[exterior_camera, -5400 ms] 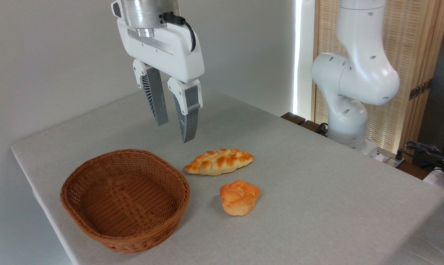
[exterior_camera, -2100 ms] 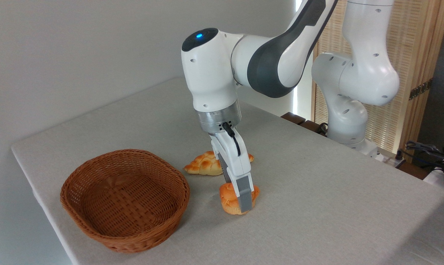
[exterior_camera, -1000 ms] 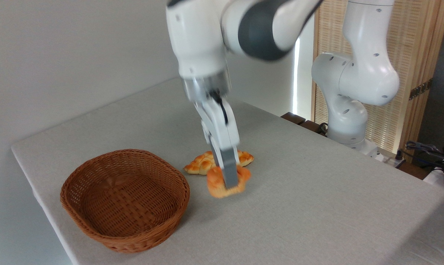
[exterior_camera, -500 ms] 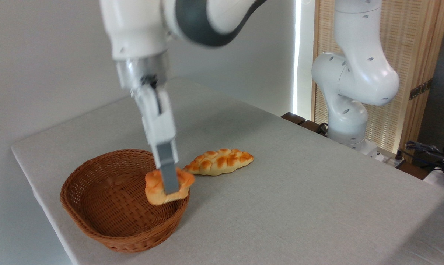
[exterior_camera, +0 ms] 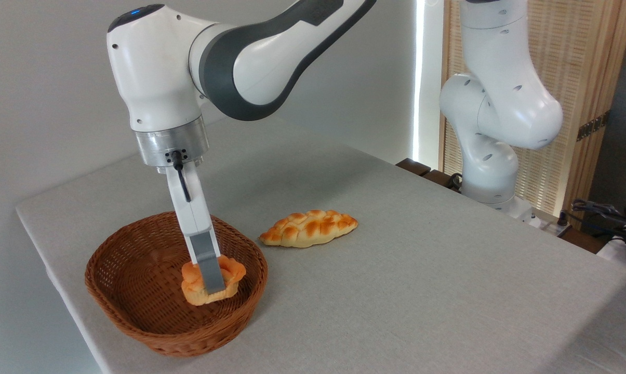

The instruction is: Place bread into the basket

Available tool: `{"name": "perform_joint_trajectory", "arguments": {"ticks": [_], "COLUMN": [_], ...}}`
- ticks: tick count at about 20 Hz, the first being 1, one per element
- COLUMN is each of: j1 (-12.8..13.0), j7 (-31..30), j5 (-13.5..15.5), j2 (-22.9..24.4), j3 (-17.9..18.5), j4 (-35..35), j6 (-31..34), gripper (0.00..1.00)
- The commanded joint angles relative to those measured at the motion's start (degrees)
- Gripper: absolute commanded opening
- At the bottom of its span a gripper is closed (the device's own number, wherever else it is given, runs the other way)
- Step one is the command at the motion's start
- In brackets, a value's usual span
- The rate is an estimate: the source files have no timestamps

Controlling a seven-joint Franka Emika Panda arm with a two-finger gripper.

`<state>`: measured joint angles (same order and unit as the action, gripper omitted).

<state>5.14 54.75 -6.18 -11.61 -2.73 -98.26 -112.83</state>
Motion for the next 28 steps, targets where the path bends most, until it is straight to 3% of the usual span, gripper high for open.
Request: {"name": "perform_joint_trajectory", "arguments": {"ticks": [1,3,14,18,21,23,25,28], "j1": [-0.04,-0.04,-0.13,-0.39,-0.91,-4.59,-6.1,-6.19], "j7": [-0.6,-0.52,-0.52,-2.44,-3.5,-7.53,-11.92,-15.9], "j5": [-0.59,-0.76,0.03,1.43,3.27,7.04,10.65,10.75], "j2": [-2.01,-1.92,-1.75,0.1,2.9,5.36,7.83,10.03], "j3": [-0.52,-0.7,-0.7,0.0,0.96,0.36,0.35,0.88], "j4": [0.53,0.53,0.7,4.65,8.61,8.88,8.71,8.44], "j6": [-2.48,-2.49,-2.49,1.8,9.26,13.15,14.47,17.98], "gripper": [0.86,1.0,1.0,1.0,1.0,1.0,1.0,1.0]}}
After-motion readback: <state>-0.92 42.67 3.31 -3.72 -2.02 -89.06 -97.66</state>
